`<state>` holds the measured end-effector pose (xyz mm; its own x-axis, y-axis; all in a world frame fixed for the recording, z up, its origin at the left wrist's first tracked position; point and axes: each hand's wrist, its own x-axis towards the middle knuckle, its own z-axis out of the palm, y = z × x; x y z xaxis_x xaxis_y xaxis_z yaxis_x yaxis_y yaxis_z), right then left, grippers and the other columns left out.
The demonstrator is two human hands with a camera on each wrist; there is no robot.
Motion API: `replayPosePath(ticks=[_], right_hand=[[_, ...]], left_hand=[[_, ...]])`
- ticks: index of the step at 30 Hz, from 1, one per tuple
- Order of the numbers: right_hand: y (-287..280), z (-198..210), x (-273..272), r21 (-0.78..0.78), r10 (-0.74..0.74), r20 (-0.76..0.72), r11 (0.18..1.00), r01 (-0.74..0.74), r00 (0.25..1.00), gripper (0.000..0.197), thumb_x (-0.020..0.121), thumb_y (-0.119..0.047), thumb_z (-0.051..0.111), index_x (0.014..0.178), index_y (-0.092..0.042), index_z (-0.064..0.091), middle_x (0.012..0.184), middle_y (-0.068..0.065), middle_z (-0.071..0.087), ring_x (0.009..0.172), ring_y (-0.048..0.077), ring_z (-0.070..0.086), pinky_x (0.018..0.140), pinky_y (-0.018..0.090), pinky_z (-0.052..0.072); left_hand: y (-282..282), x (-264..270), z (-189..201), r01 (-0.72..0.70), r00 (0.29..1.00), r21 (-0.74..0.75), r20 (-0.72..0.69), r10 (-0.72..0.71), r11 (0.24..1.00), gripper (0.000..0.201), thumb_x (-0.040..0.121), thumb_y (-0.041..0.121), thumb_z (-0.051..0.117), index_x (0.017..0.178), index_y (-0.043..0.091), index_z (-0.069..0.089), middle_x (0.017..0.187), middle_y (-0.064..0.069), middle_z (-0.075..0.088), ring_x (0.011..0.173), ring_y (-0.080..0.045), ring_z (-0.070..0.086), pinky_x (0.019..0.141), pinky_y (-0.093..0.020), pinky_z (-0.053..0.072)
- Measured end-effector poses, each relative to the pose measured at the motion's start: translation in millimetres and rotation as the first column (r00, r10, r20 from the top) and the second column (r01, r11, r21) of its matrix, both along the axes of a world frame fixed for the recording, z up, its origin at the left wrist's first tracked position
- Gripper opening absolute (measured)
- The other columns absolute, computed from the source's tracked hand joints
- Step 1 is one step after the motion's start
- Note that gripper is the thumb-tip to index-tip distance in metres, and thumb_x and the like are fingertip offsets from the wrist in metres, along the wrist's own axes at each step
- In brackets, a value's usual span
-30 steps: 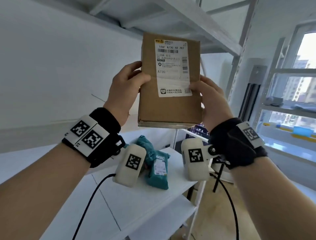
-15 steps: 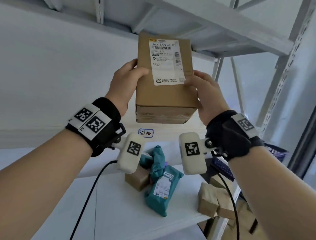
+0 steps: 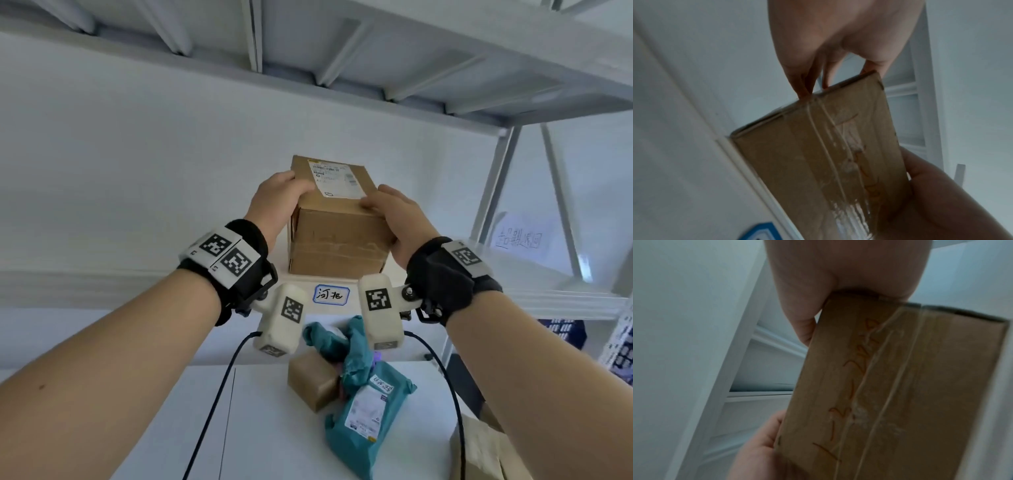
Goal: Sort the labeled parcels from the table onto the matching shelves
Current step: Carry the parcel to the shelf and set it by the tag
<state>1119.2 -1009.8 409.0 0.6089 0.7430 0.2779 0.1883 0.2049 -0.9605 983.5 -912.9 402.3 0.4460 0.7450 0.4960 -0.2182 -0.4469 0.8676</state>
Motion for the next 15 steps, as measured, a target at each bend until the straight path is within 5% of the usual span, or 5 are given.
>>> replayPosePath(ticks=[5,10,15], right_hand=[[15.1,0.2,11.8,-0.032,-0.031,0.006,0.999,0.031,1.000,0.023,0.070,-0.025,0.065,0.086,-0.030,0.050,0.119,0.008,0.063,0.078,0.019,0.057,0.040,0.014,0.043],[28.8,-1.1,24.7,-0.027,-0.039,0.029,0.999,0.040,0.999,0.019,0.075,-0.022,0.063,0.066,-0.029,0.047,0.087,-0.001,0.054,0.069,0.016,0.050,0.037,0.012,0.040],[32.5,-0.3,29.3,-0.054,-0.072,0.060,0.996,0.075,0.996,0.014,0.081,-0.021,0.060,0.069,-0.025,0.056,0.081,-0.001,0.057,0.074,0.017,0.052,0.055,0.024,0.043]], left_hand=[[8.7,10.8,-4.4,-0.007,0.998,-0.030,-0.061,0.005,1.000,0.016,0.081,0.026,0.056,0.066,0.021,0.057,0.074,0.003,0.060,0.078,-0.020,0.055,0.074,-0.030,0.040],[16.9,20.0,-4.5,0.020,0.995,-0.058,-0.092,-0.025,0.998,0.025,0.070,0.037,0.056,0.080,0.014,0.060,0.089,-0.006,0.061,0.084,-0.022,0.056,0.078,-0.035,0.041],[21.4,29.4,-6.3,0.025,0.986,-0.060,-0.162,-0.034,0.998,0.035,0.063,0.050,0.060,0.080,0.020,0.055,0.093,-0.003,0.057,0.092,-0.024,0.055,0.080,-0.036,0.039]])
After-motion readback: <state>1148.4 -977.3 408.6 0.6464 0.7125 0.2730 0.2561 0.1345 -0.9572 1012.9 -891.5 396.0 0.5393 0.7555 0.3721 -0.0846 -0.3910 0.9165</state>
